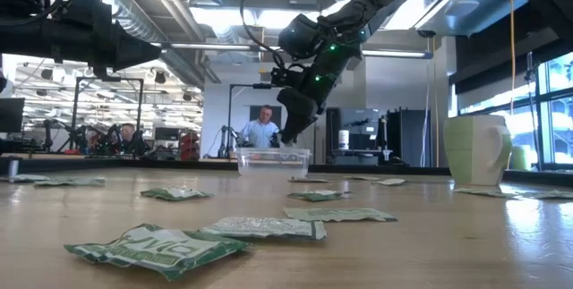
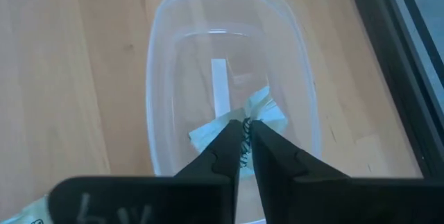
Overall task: Pick and place items into bin
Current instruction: Put the green stevia packet into the bin
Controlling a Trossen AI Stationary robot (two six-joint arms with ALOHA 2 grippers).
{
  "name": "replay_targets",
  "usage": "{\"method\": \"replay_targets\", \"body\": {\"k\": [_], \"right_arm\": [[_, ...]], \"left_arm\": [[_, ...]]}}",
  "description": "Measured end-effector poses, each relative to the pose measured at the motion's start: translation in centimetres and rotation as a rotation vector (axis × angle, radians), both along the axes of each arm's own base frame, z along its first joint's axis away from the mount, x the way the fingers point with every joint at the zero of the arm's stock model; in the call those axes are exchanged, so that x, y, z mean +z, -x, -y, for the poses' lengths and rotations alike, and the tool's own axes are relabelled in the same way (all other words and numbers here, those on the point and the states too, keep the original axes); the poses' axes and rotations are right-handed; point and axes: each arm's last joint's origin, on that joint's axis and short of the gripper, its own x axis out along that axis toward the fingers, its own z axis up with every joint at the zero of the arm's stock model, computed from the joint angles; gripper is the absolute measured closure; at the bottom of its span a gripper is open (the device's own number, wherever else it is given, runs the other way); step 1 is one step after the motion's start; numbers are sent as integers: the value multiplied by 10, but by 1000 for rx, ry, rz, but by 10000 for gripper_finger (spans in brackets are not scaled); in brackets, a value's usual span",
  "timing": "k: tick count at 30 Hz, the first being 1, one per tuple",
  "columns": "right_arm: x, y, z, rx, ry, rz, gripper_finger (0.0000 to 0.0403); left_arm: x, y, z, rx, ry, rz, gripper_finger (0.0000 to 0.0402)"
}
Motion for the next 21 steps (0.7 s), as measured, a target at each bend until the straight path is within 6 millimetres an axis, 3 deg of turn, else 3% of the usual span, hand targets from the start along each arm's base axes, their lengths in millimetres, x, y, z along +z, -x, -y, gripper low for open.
{"method": "replay_targets", "body": {"k": [10,21], "right_arm": [[0,4,0,-3,-12,-30,318],[2,37,-11,-102,-190,-383,318]], "left_arm": [[0,0,0,0,0,0,315],[0,0,0,0,1,0,315]]}}
